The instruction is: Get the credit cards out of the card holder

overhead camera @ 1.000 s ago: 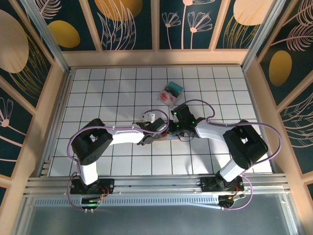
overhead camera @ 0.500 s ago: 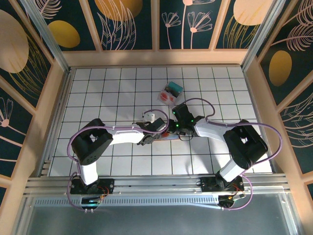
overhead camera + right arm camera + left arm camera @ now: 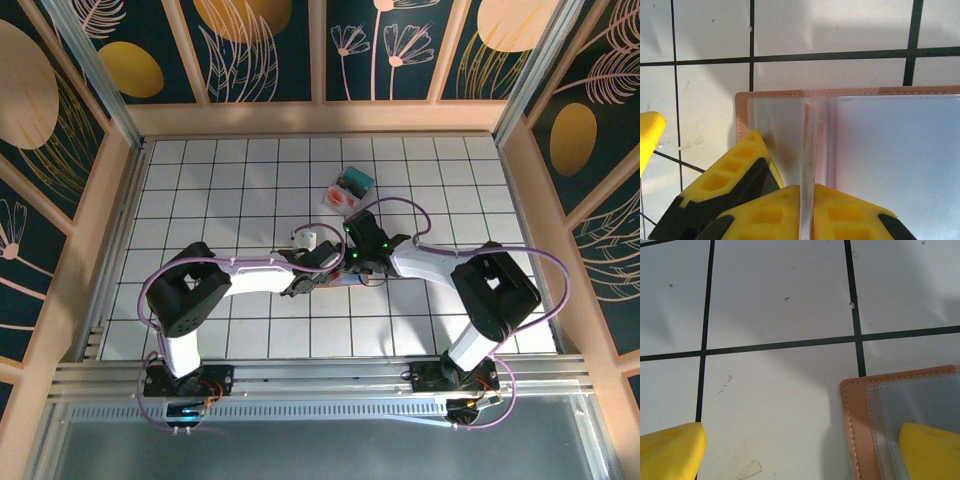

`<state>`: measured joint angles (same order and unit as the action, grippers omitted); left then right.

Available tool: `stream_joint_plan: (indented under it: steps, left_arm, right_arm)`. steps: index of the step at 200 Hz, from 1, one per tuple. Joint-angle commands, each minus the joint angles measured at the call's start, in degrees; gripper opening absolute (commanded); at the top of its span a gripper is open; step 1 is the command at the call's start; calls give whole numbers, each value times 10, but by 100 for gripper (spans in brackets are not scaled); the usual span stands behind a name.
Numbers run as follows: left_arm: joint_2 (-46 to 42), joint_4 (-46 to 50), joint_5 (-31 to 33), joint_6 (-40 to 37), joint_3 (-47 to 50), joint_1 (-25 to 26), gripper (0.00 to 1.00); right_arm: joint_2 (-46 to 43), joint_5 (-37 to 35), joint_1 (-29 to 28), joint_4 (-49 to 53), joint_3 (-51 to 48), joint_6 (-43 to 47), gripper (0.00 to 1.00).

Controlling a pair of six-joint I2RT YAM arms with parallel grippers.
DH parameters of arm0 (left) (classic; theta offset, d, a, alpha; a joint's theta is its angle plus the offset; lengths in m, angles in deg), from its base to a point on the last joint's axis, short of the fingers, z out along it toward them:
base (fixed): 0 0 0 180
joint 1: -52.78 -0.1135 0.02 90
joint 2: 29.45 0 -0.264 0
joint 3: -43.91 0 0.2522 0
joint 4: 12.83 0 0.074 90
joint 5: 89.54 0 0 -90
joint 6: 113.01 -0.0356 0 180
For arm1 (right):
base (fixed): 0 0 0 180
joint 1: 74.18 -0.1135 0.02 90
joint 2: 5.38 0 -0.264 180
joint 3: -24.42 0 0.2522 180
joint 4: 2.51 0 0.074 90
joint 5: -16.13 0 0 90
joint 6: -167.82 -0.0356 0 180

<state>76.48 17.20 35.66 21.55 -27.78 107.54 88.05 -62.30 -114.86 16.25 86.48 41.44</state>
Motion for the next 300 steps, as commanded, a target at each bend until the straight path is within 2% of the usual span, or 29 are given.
stream_joint_plan:
  steps: [1,59,158,233,269,300]
  left_arm:
    - [10,5,-4,12,10,0,99]
    - [8,23,24,26,19,-2,99]
    - [-21,29,51,22,58,-24,99]
    - [-74,39,87,-3,66,-44,99]
    - [-137,40,73,1,65,-49,99]
    - [-157,22,16,14,74,-49,99]
  right_arm:
    - [6,-23,-5,9,17,5,9]
    - [-11,-56,-5,39,22,19,0]
    - [-68,-83,3,75,34,33,0]
    - [-118,-109,19,88,31,46,0]
    - [-135,-119,26,86,28,54,0]
    - [-145,-139,41,87,40,90,0]
